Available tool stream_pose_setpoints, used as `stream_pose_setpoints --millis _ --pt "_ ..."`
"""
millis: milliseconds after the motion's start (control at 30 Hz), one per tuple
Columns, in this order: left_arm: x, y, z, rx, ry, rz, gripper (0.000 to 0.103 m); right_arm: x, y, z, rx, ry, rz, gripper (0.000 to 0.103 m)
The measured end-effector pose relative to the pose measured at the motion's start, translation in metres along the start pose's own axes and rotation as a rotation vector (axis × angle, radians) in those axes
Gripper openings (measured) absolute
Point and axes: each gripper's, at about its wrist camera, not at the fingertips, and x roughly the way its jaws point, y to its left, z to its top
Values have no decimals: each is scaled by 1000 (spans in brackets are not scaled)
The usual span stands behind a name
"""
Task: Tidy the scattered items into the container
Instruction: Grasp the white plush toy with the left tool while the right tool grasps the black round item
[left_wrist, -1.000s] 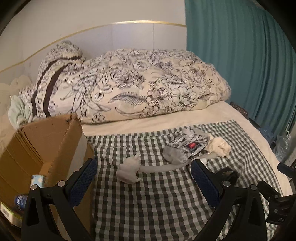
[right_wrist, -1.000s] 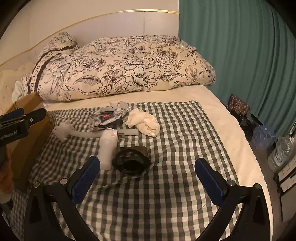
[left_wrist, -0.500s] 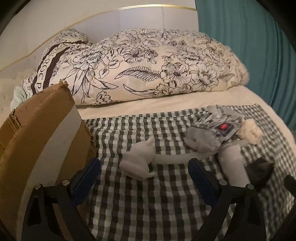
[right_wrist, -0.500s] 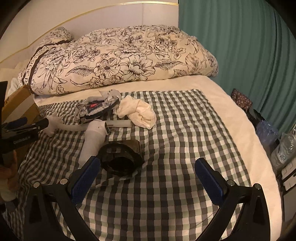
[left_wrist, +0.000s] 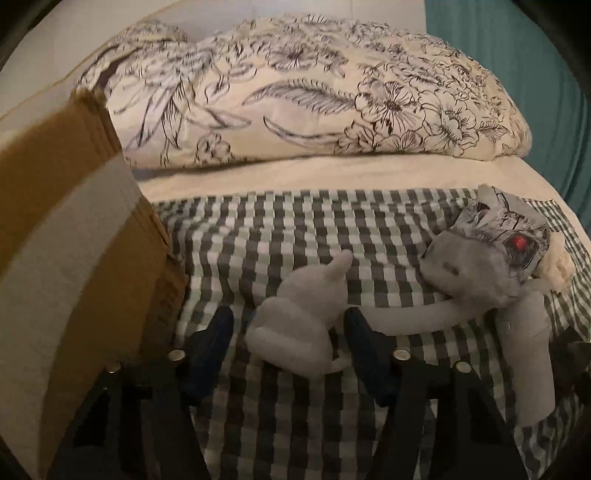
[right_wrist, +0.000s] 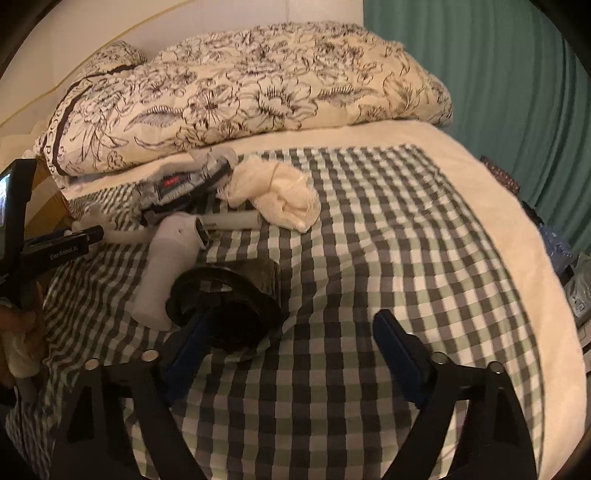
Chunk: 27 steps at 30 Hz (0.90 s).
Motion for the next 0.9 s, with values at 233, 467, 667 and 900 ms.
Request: stream_pose_setpoints --millis 233,467,667,900 --pt "-1 -4 -4 19 -11 7 52 14 -2 -1 15 12 0 81" --pt "-18 -11 -7 68 -32 -12 47 25 8 6 -6 15 -18 71" --pt "-31 -17 -7 73 -43 -34 47 26 10 13 -4 20 -40 29" --pt "-47 -19 -6 72 -61 -54 47 13 6 16 20 8 -34 12"
